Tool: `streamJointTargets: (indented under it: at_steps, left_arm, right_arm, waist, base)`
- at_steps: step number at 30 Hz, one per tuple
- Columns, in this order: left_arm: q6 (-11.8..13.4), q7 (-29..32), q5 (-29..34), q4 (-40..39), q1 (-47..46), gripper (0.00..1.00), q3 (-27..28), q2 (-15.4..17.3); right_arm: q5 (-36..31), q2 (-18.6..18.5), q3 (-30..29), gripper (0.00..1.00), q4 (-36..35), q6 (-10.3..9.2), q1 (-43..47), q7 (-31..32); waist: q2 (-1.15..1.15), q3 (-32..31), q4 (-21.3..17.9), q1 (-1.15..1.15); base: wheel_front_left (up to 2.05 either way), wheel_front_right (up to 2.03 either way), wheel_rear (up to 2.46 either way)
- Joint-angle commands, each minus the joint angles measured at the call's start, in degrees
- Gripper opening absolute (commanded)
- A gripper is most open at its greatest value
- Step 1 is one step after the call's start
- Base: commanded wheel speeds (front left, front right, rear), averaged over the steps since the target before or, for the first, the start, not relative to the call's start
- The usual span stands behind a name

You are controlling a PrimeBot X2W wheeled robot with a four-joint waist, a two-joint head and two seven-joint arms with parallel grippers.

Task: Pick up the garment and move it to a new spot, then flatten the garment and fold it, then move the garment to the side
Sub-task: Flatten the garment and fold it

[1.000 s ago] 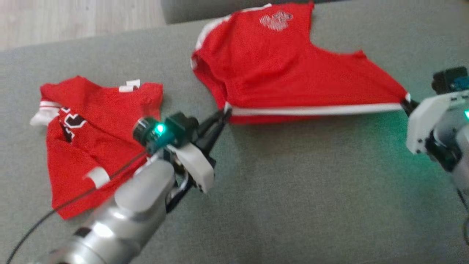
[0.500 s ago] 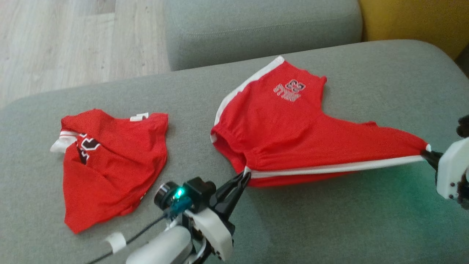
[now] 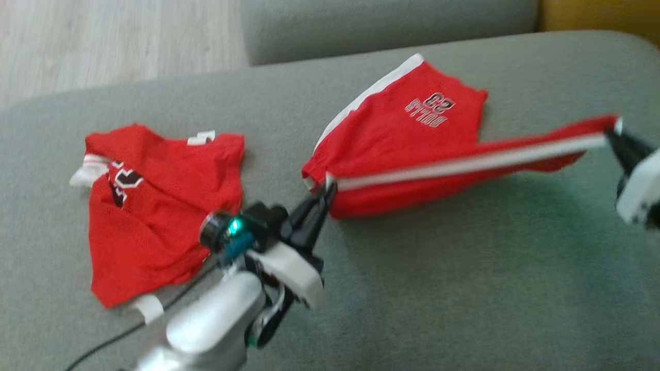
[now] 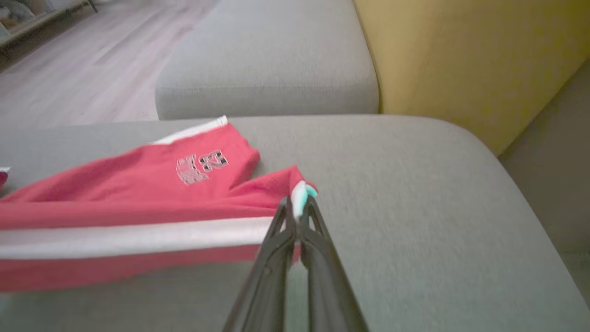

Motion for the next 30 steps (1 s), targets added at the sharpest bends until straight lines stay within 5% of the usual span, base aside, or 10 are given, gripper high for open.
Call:
streamJointTargets:
  at_steps: [1,12,30]
  left_arm:
    - [0.67,-0.81,-0.01,-0.85,-3.87,0.0,2.98,0.67]
    - [0.02,-1.14,0.85,4.34,-11.85,0.0,3.64,-3.41]
    - [-2.43,-3.69,2.67,11.83,-20.1,0.0,1.44,-9.47]
  right_arm:
    - [-1.5,-0.76,-1.39,0.0,-2.1,-0.04,-3.67,-0.63]
    - [-12.46,6.07,-4.11,0.0,5.49,-0.04,-18.81,-1.41]
    - [-22.17,7.11,-0.01,0.0,24.81,-0.04,-36.43,-9.2]
  waist:
    - [0.0,2.44,1.64,-0.01]
    - [0.0,10.68,7.64,-0.01]
    - [0.0,20.44,14.51,-0.01]
  base:
    - [0.0,0.0,0.0]
    - [0.0,0.0,0.0]
    - [0.0,0.0,0.0]
